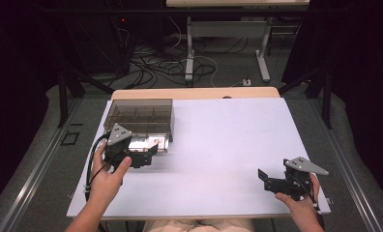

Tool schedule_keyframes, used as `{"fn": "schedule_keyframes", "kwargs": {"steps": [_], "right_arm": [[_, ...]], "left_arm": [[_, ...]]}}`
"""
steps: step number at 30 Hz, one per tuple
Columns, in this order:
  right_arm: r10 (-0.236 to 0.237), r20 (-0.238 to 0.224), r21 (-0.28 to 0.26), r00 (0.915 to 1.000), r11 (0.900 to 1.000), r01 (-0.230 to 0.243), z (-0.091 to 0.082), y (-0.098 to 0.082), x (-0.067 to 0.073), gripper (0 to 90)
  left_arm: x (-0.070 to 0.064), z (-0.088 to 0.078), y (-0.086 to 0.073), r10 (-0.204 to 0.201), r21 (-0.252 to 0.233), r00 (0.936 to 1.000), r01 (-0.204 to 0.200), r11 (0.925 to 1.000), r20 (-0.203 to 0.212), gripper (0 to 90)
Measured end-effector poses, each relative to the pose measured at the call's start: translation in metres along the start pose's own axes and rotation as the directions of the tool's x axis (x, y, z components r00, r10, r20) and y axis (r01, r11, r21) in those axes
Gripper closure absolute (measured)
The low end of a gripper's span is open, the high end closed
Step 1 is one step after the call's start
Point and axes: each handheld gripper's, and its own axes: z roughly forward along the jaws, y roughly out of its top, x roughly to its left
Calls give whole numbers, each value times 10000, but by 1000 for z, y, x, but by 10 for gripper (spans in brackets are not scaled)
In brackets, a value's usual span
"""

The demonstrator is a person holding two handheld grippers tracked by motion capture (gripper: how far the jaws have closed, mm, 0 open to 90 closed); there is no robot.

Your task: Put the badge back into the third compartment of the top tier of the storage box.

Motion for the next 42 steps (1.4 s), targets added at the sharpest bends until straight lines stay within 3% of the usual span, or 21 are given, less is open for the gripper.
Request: {"fn": "schedule_keyframes", "kwargs": {"steps": [3,9,12,16,18,22,26,27,28,31,33,34,36,37,42], "right_arm": [[33,33,-102,10000,9999,-33,-1,0,0,0],[29,13,-156,10000,9999,-29,-2,0,1,0],[-24,-10,-78,10000,10000,24,-4,0,0,0],[85,105,-374,9999,9993,-81,-3,-1,1,0],[37,5,-71,10000,10000,-37,-6,-1,0,0],[48,69,-109,10000,9999,-47,-6,-1,0,0],[114,174,-230,9998,9997,-110,-5,-2,0,0],[-62,45,267,10000,9996,61,-9,0,-1,0],[45,141,-41,9999,10000,-45,-7,-2,-1,0],[77,292,-235,9995,9997,-70,-6,-2,-1,0],[116,108,-133,9999,9998,-115,-8,-2,-1,0],[119,233,-354,9997,9993,-110,-6,-3,0,0],[79,239,-320,9997,9995,-71,-6,-3,0,0],[8,150,-18,9999,10000,-7,-8,-3,-1,0],[94,178,9,9998,10000,-94,-9,-3,-1,0]], "left_arm": [[1,-7,-4,49,39,9999,-50,10000,154,10],[8,-18,-16,-29,-384,10000,32,9993,73,17],[15,-24,-22,-16,-517,10000,11,9987,-94,17],[25,-31,-31,-233,-549,9991,213,9983,-356,31],[30,-33,-36,-378,-546,9984,354,9979,-432,31],[41,-37,-45,-541,-616,9962,499,9968,-680,31],[53,-41,-56,-786,-614,9926,731,9954,-924,31],[56,-42,-59,-905,-665,9915,845,9942,-936,31],[59,-44,-62,-922,-664,9907,858,9941,-1000,31],[67,-48,-70,-963,-723,9887,884,9935,-1146,31],[72,-51,-76,-956,-702,9877,874,9937,-1233,31],[74,-52,-78,-943,-687,9873,860,9939,-1275,31],[79,-54,-84,-1061,-673,9847,975,9930,-1381,31],[81,-55,-86,-1155,-687,9835,1068,9919,-1390,32],[92,-61,-99,-1367,-598,9756,1281,9900,-1720,35]]}}
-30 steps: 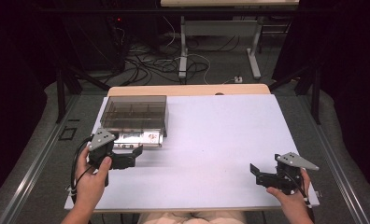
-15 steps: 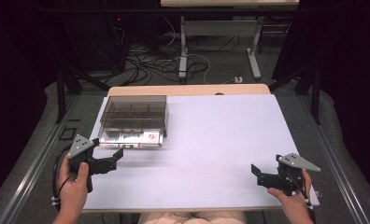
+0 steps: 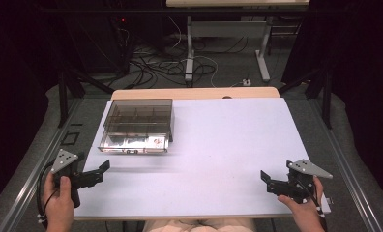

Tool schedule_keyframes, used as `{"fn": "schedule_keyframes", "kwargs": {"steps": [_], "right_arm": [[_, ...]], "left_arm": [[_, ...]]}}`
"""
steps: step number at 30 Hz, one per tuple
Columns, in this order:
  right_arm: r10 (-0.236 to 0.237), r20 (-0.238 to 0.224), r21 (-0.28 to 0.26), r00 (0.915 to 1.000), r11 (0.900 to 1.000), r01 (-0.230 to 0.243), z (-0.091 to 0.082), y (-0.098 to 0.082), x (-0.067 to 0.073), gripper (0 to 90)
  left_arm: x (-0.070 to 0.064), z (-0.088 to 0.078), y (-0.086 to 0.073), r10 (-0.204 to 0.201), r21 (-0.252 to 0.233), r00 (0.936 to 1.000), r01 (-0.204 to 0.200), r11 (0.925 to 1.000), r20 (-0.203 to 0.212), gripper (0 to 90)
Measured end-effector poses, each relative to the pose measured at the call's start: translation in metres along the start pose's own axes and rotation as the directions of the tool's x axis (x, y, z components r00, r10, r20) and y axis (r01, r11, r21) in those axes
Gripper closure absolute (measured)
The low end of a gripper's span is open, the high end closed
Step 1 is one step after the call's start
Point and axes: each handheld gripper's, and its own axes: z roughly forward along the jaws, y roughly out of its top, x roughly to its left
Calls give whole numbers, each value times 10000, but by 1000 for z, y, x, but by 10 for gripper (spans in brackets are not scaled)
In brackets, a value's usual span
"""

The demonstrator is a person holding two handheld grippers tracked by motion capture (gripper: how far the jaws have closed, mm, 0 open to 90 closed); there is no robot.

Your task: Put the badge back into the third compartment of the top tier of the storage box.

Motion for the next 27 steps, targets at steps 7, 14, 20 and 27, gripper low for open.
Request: {"fn": "schedule_keyframes", "kwargs": {"steps": [7,14,20,27], "right_arm": [[-66,-43,75,10000,9999,67,2,0,0,0],[-66,-54,177,10000,9998,67,3,-1,-1,0],[-58,-150,123,9999,9999,60,6,-2,-1,0],[-61,-254,291,9997,9996,68,7,-3,-1,0]], "left_arm": [[15,0,-16,-391,227,9986,399,9989,-354,43],[22,4,-27,-534,514,9973,560,9971,-499,53],[28,7,-34,-667,752,9961,709,9946,-581,57],[33,8,-38,-1047,736,9934,1080,9914,-474,64]]}}
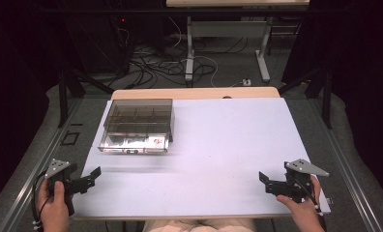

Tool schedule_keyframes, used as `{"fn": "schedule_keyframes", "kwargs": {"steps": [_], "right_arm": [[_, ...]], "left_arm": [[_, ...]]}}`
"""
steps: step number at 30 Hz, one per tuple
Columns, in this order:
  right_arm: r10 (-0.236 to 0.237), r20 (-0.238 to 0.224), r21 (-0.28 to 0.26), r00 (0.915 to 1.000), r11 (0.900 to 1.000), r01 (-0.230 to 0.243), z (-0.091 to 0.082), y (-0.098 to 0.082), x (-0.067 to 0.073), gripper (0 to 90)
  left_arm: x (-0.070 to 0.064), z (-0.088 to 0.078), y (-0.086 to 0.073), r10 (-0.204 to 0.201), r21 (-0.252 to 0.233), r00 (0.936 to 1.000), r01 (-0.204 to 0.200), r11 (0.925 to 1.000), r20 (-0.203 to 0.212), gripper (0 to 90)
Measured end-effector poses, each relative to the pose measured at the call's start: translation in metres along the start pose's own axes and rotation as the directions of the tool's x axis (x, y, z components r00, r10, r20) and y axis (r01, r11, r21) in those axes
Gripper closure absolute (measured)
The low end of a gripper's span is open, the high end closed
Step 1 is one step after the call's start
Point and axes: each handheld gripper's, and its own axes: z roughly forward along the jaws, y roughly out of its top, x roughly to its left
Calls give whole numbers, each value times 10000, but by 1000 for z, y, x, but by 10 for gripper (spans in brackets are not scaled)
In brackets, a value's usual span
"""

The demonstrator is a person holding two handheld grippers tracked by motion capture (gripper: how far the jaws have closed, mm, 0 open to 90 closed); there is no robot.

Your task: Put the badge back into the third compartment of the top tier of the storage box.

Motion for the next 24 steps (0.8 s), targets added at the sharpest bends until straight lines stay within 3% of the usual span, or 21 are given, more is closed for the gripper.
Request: {"fn": "schedule_keyframes", "kwargs": {"steps": [11,17,19,20,24], "right_arm": [[127,-121,212,9998,9997,-124,2,-2,-2,0],[210,-172,279,9996,9994,-205,4,-2,-2,0],[243,-81,27,9997,9997,-242,5,-2,-2,0],[256,-199,203,9995,9995,-252,3,-2,-3,0],[242,96,5,9997,9997,-242,0,1,-5,1]], "left_arm": [[3,3,-4,-200,179,9998,200,9996,19,73],[8,5,-6,-755,163,9971,753,9970,112,77],[12,5,-7,-988,86,9950,987,9951,115,80],[15,4,-7,-1069,58,9943,1069,9943,30,80],[27,4,-8,-1454,-121,9876,1449,9894,-592,80]]}}
